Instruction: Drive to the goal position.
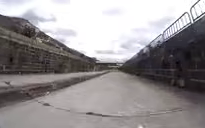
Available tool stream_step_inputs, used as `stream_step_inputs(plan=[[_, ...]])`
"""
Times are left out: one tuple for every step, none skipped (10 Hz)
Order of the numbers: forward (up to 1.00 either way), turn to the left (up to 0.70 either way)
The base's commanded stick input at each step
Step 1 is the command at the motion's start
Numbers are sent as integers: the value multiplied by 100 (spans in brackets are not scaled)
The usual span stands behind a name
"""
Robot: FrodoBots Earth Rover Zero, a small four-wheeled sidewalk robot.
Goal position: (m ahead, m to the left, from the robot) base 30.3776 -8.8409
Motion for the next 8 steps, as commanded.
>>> stream_step_inputs(plan=[[100,0],[100,0],[100,0],[100,0],[100,0],[100,0],[100,0],[100,-40]])
